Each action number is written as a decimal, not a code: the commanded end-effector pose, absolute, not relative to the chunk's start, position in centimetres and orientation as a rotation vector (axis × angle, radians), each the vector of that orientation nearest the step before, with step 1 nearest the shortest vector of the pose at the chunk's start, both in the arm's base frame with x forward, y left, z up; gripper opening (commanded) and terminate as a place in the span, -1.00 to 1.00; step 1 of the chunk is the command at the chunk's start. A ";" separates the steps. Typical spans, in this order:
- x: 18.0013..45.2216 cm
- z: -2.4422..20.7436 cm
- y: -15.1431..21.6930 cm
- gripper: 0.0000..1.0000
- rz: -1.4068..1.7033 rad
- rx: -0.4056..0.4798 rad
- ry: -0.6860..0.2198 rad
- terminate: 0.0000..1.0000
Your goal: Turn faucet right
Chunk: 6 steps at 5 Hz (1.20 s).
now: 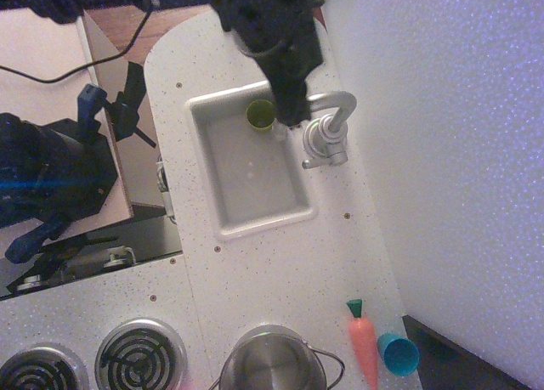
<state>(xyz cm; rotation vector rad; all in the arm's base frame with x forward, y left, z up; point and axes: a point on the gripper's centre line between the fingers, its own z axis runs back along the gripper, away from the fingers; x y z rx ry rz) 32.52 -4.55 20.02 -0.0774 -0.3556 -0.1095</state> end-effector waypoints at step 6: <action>39.9 24.1 -18.4 1.00 -0.043 -1.165 -0.812 -1.00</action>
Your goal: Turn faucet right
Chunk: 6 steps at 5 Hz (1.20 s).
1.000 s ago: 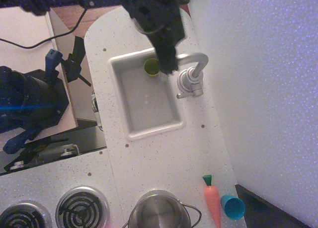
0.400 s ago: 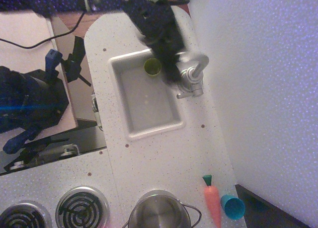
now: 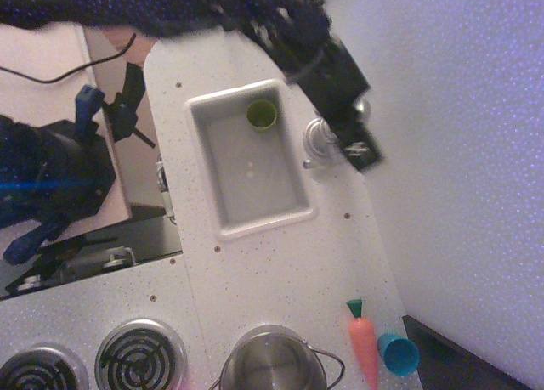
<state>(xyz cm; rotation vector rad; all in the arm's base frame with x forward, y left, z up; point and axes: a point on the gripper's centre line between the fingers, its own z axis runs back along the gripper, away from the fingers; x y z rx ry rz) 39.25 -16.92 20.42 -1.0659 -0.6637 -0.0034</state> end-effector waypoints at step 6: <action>34.0 37.5 -2.1 1.00 0.248 -0.371 -0.892 -1.00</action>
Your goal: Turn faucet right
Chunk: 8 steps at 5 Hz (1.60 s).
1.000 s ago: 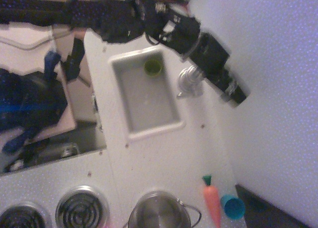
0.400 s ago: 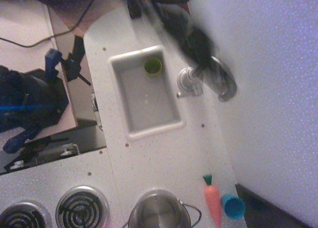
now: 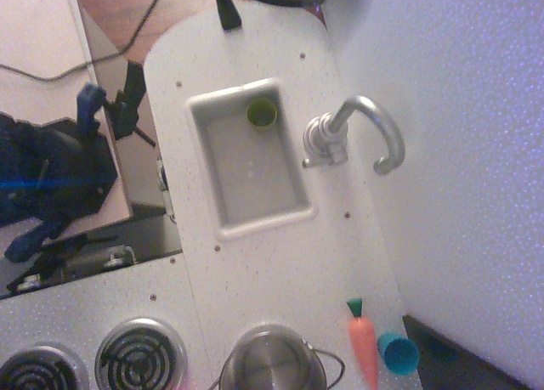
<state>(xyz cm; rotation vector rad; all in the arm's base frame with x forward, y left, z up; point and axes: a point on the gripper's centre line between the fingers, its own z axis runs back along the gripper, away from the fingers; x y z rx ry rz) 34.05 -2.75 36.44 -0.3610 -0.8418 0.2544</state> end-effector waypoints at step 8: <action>34.0 37.5 -2.1 1.00 0.248 -0.371 -0.892 1.00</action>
